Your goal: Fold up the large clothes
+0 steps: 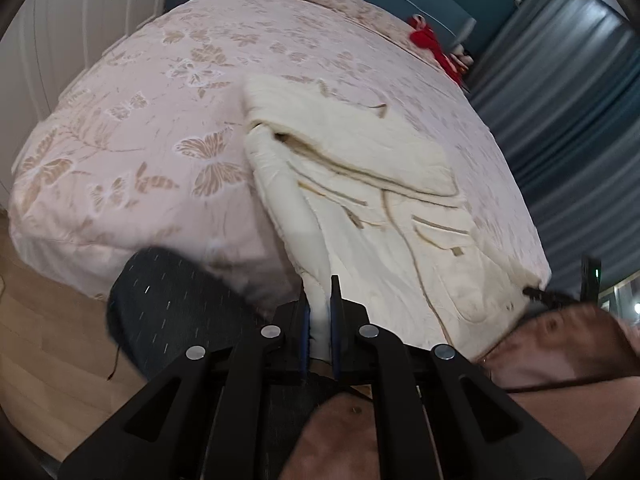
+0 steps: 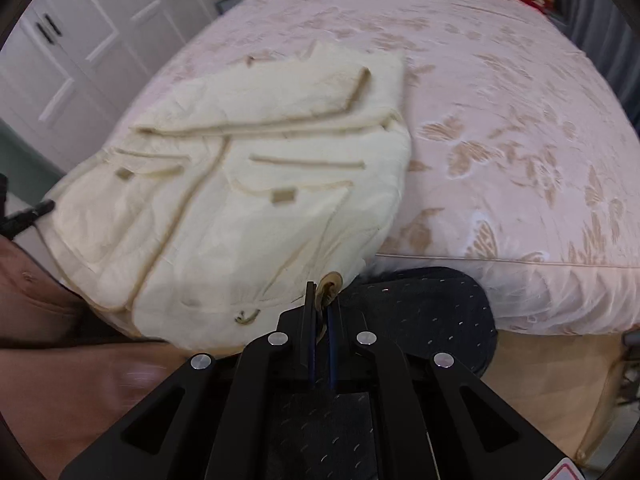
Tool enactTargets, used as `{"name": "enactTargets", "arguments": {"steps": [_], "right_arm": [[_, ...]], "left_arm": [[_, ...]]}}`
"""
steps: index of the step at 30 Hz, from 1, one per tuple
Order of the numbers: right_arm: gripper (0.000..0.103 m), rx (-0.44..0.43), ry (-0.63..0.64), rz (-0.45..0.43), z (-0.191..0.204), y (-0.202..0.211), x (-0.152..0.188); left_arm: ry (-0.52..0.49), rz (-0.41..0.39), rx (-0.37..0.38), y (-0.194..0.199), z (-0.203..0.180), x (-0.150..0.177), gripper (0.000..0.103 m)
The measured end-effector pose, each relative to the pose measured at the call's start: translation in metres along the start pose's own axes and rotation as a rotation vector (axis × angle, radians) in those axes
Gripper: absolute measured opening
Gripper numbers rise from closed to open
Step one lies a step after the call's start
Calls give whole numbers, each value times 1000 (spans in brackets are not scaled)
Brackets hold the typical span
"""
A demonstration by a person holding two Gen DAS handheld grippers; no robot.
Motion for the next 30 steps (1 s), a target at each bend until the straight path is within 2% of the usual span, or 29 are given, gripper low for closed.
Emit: {"name": "enactTargets", "arguments": {"steps": [3,5,8,11,18,21,24,30], "right_arm": [[4,-56,-51,-128,8,36,-36],[4,-63,-84,-230,10,51,-66],[4,-60,-136,-356,3,54,-108],[4,-30,-175,-423,-8,41,-140],[4,8,-287,-483,-42,-11,-206],[4,32,-329,-487,-53,-41,-230],[4,44,-357,-483,-59,-66,-245],[4,85,-357,-455,-62,-109,-267]], "left_arm": [[-7,-38,3,23,-9,-6,7],[-8,-101,4,29,-11,-29,7],[-15,-178,-18,17,-7,-71,7],[3,-225,-50,-2,0,-106,7],[18,-289,-122,-62,15,-181,7],[-6,-295,-193,-98,21,-205,8],[15,-278,-231,-131,34,-216,8],[49,-215,-289,-187,65,-219,8]]}}
Point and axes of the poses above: each gripper's, at about its wrist camera, not at the fingertips, and y roughly against the way its jaws point, z to its left, x to its underside, the point moved 9 cm from there along -y, roughly the way its jaws point, and after that the axes turned 7 degrees about -z, right-handed, at the moved point
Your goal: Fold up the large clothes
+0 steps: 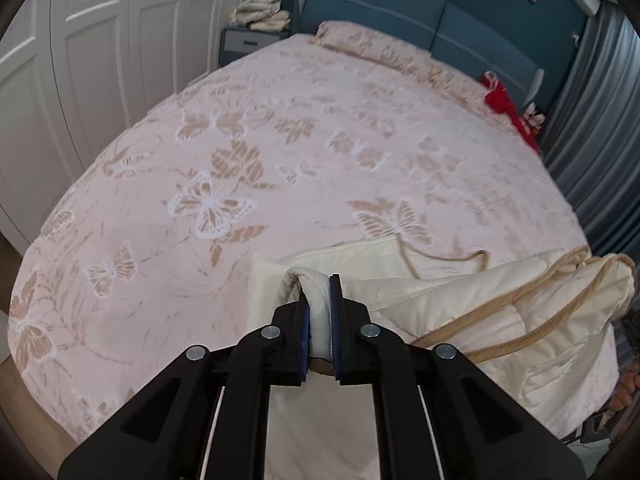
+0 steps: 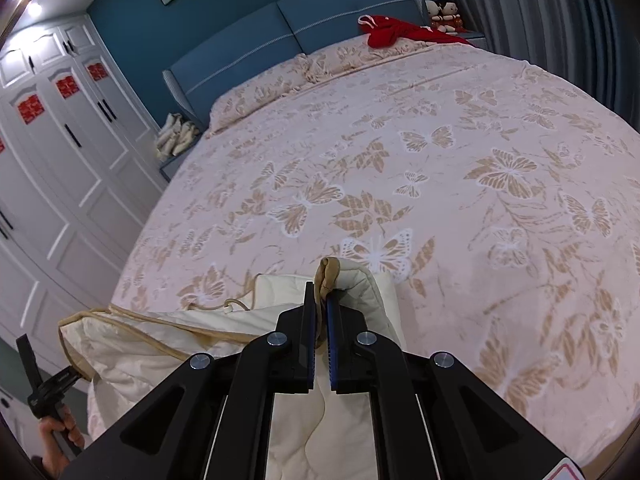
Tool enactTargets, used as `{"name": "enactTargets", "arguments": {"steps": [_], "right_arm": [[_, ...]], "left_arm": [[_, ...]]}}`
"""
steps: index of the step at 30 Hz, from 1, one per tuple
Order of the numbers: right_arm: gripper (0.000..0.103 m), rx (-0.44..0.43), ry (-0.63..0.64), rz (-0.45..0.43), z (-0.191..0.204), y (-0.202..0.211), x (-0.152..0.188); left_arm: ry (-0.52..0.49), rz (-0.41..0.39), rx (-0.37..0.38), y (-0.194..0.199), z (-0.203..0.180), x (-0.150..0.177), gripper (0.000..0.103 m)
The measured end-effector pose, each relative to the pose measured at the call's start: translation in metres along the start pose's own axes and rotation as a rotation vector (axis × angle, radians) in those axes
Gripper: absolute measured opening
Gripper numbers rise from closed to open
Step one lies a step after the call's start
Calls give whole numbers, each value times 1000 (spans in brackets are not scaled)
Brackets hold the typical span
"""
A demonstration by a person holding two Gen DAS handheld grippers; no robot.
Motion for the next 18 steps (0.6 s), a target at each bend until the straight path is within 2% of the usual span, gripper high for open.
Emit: {"name": "enactTargets", "arguments": {"steps": [7,10,15,18], "right_arm": [[5,71,20,40,-5,-50,18],[12,93,33,41,-5,-59,20],[18,78,11,-19,-1,-47,3],[20,73,17,-93,3,-26,-15]], "left_arm": [[22,59,-28,-49,13,23,10],[18,58,-41,-58,14,28,10],[46,74,-46,-58,14,23,11],[111,36,12,-39,14,7,15]]}}
Point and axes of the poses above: each gripper's, at about its wrist camera, not at the fingertips, and y roughly against the way its jaws point, z to its left, x to its underside, the point moved 9 cm from there along -y, roughly the way its jaws point, and after that the axes turned 7 degrees about -z, right-handed, at the moved point
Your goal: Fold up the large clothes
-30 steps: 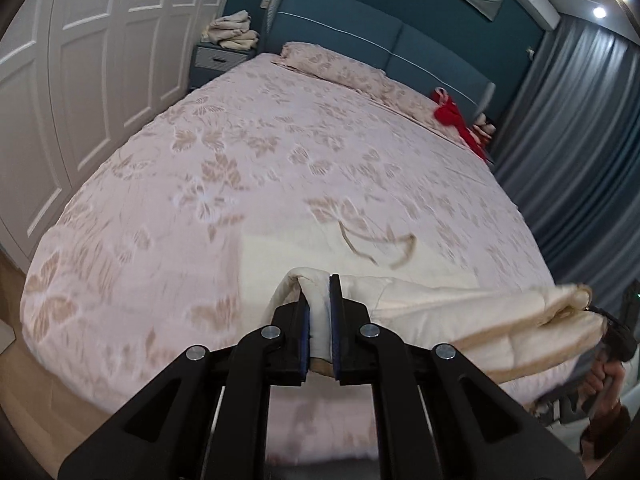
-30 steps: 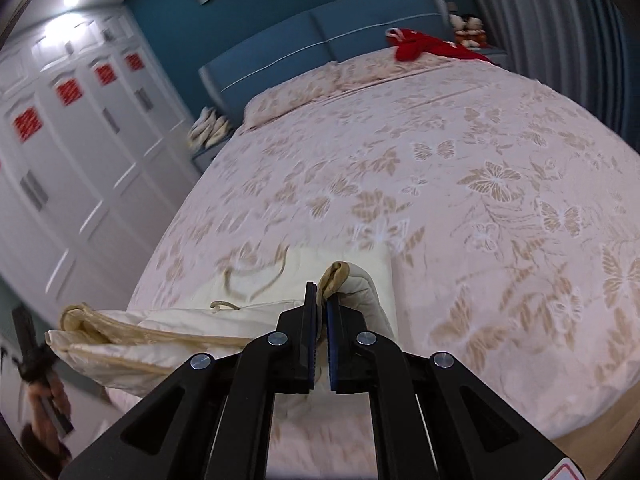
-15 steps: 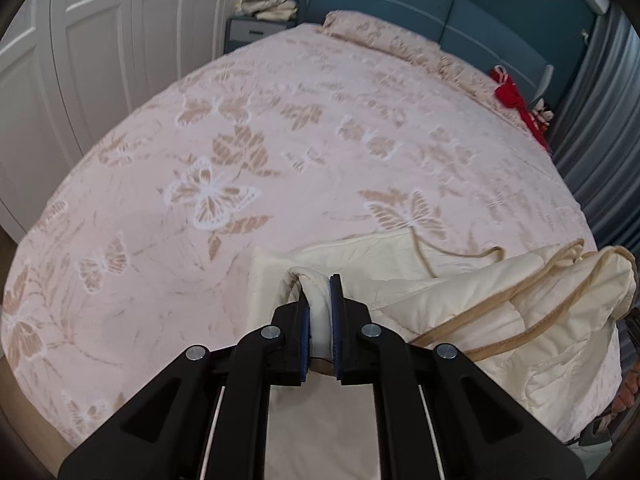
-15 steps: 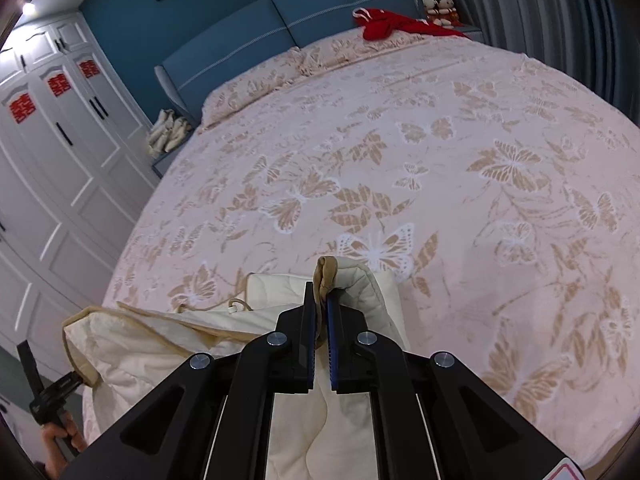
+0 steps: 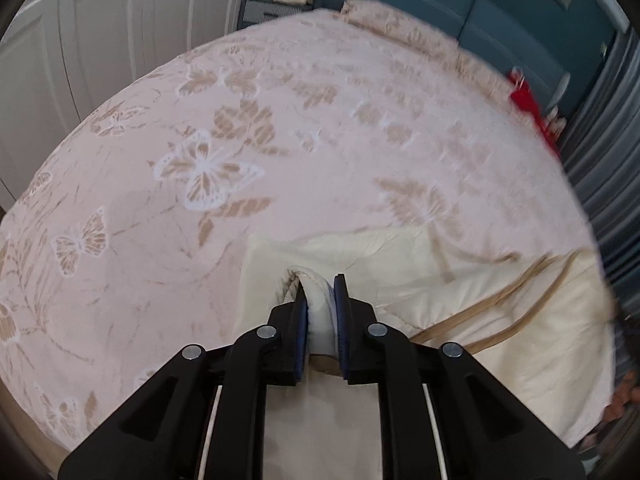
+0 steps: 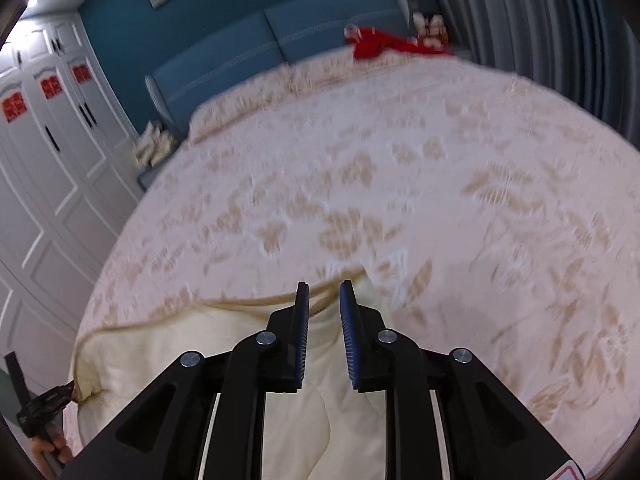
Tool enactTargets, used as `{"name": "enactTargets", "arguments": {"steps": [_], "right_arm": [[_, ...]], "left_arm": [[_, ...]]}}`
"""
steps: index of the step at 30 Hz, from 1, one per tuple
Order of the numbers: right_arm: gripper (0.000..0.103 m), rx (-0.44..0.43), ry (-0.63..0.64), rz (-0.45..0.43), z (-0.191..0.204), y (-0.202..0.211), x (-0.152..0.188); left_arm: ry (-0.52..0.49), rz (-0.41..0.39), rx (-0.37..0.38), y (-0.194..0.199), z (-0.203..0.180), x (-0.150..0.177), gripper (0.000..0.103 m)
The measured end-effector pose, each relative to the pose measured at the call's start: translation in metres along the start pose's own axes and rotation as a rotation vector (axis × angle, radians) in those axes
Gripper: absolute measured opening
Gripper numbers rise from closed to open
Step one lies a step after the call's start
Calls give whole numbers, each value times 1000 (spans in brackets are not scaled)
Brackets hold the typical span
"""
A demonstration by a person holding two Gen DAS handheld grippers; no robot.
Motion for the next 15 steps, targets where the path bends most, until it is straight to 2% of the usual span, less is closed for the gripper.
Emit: {"name": "enactTargets", "arguments": {"steps": [2,4,5,6,7,8,9,10,11,15], "right_arm": [[21,-26,3,-38,5,18,-10],[21,-62,31,-45,18,33,-10],[21,-78,57,-43,27,39,-7],[21,-100,95,-38,39,45,1],[21,-118,115,-33,48,48,7],[21,-141,144,-12,61,48,19],[20,-165,177,17,75,44,34],[20,-180,204,39,85,41,44],[20,-190,247,68,99,34,60],[17,-243,342,163,146,8,107]], "left_arm": [[21,-22,36,11,-4,-9,19],[18,-74,2,30,-7,-21,21],[-17,-168,-72,48,-7,-32,32],[-45,-261,-128,65,-7,-42,51],[-63,-380,-168,90,-10,-54,59],[-58,-423,-154,102,-16,-60,61],[-53,-408,-124,103,-23,-60,61],[-56,-341,-78,94,-36,-54,60],[-88,-283,-43,83,-54,-44,53],[-288,-148,-2,40,-114,5,49]]}}
Point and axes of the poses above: each gripper's, at about its wrist camera, not at the fingertips, and y roughly against the way its jaws point, z to its left, x to its underside, the point moved 9 cm from there along -y, roughly the way its jaws point, and after that the axes turned 7 degrees about -z, right-handed, at the moved point
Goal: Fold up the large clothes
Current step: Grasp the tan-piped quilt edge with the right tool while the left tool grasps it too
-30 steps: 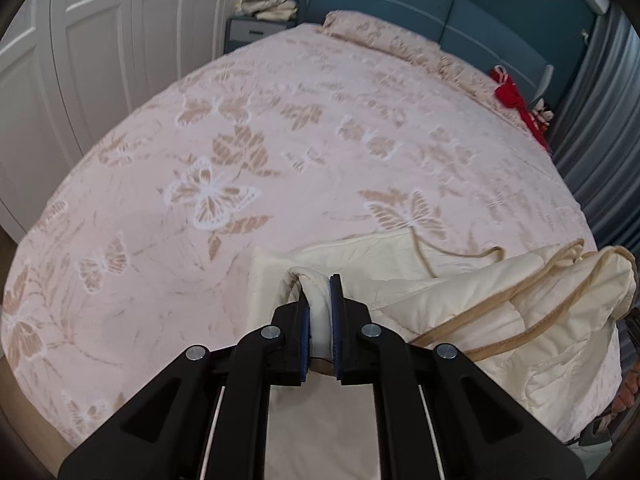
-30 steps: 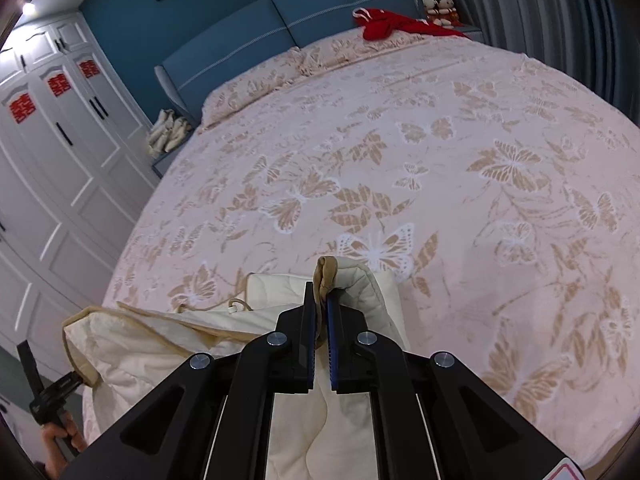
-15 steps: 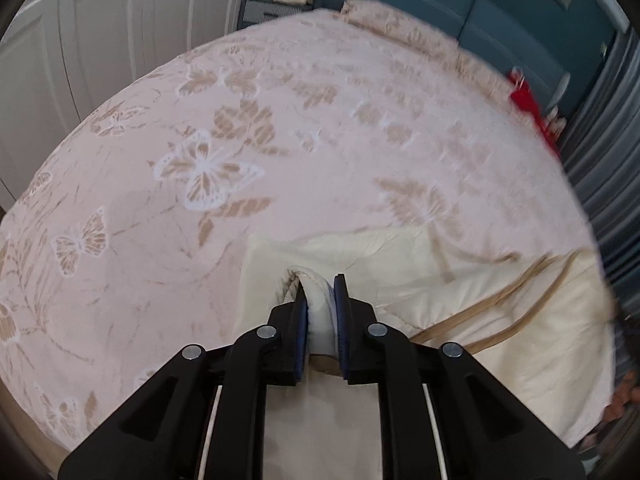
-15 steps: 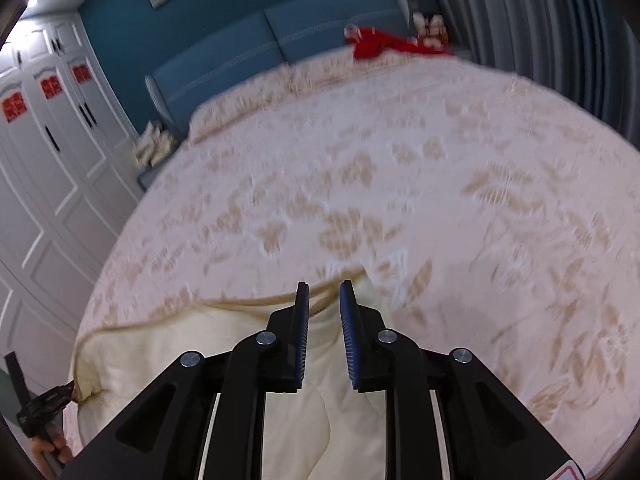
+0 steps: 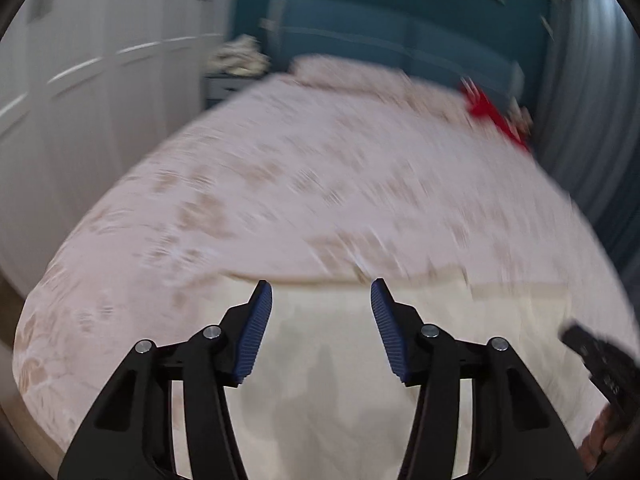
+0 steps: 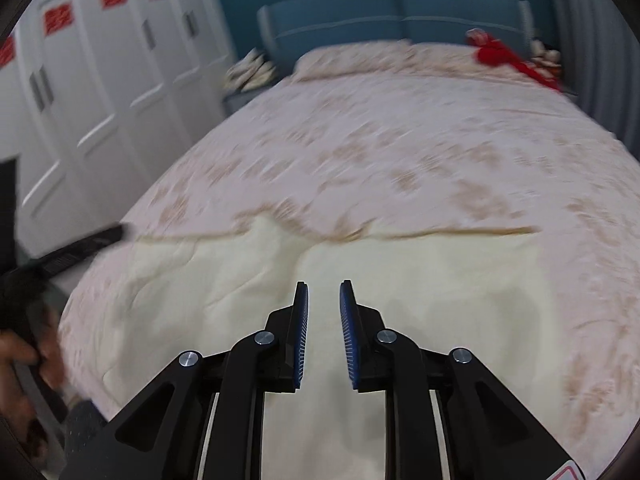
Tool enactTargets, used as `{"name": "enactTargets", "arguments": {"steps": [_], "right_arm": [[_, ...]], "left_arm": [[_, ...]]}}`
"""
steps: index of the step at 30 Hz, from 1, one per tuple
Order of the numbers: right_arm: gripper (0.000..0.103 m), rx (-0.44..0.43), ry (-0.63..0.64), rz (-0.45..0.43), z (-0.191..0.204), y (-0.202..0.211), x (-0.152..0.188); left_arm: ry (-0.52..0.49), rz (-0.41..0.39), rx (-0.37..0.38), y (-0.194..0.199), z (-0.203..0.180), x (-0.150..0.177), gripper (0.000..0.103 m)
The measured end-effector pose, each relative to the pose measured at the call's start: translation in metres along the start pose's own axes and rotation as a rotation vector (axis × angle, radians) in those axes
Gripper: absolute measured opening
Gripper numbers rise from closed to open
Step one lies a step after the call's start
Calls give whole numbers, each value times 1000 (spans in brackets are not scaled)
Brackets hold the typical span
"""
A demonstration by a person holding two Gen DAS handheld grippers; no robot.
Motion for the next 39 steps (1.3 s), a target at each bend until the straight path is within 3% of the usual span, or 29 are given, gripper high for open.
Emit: {"name": "enactTargets", "arguments": {"steps": [3,6,10,19,29,31,33,34,36,39], "right_arm": [[17,-25,42,52,22,-26,9],[17,-22,66,97,29,-51,18],[16,-9,52,134,22,-78,25],[0,10,-96,187,-11,-131,32],[0,-37,-183,207,-21,-148,36],[8,-29,-190,169,-26,-127,21],[25,14,-178,39,-49,-84,-7],[30,43,-179,-8,-64,-65,-17],[48,109,-190,-67,-95,-37,-31],[57,274,-222,-74,-164,-14,-36]], "left_arm": [[-50,94,27,-31,-29,30,48],[-66,138,2,-56,-34,46,48],[-52,160,-37,-76,-21,56,48],[-16,192,-61,-115,7,62,48],[-1,192,-59,-145,14,72,48],[22,191,-27,-138,17,66,48],[82,154,-3,-120,29,52,49],[115,118,-16,-105,42,41,53],[184,59,-37,-80,74,24,72],[281,83,-97,-73,121,23,77]]}}
Point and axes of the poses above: each gripper's, at about its wrist camera, not at the fingertips, and y roughly against the way its jaws point, z to its left, x to its underside, the point moved 9 cm from there along -y, roughly the way its jaws point, and after that the axes turned 7 degrees about -z, right-handed, at the moved point
